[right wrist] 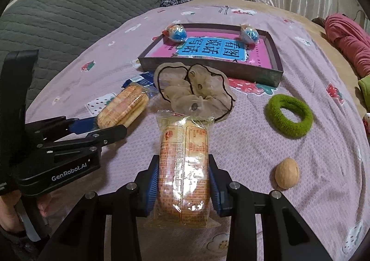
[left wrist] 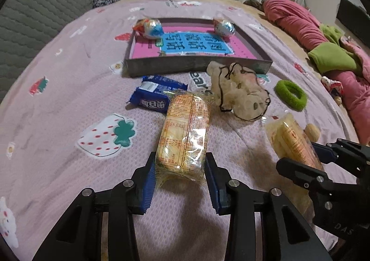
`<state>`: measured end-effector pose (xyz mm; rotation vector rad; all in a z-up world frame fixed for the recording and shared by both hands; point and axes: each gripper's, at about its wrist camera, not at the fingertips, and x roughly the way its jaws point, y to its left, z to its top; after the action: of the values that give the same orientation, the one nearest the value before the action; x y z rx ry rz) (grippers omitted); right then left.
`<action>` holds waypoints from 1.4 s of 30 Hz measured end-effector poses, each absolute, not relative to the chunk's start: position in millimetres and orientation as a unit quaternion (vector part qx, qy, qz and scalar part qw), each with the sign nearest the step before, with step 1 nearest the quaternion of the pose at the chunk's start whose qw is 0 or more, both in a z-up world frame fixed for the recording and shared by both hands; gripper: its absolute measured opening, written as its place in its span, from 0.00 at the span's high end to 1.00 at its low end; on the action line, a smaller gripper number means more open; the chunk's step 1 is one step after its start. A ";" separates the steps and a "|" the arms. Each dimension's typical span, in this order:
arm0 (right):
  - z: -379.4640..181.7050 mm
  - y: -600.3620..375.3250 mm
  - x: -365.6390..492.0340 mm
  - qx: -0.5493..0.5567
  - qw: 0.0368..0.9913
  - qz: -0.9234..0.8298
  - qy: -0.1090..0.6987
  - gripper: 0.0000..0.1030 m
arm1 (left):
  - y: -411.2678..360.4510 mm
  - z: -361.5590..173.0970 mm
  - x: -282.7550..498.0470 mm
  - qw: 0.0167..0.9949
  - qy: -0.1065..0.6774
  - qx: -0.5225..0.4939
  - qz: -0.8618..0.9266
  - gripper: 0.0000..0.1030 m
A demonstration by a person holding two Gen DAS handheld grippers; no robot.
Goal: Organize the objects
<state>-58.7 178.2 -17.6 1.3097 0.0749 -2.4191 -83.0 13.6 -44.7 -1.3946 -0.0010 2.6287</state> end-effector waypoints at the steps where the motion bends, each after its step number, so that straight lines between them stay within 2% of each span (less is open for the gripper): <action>1: -14.3 177.7 -56.3 0.463 0.194 -0.864 0.026 0.63 | 13.1 -41.1 -80.1 0.081 0.003 -0.463 0.883 0.61; 20: 37.5 167.6 -24.2 0.415 0.209 -0.885 0.031 0.63 | 2.0 13.3 -39.4 0.066 0.005 -0.407 0.911 0.61; 42: 74.8 182.0 -30.1 0.381 0.193 -0.904 0.017 0.63 | 1.4 58.3 -40.9 0.060 0.007 -0.367 0.928 0.61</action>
<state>-30.1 182.0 74.8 1.0680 0.0465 -2.5380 -40.9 1.4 58.3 -1.1101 0.0209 2.8092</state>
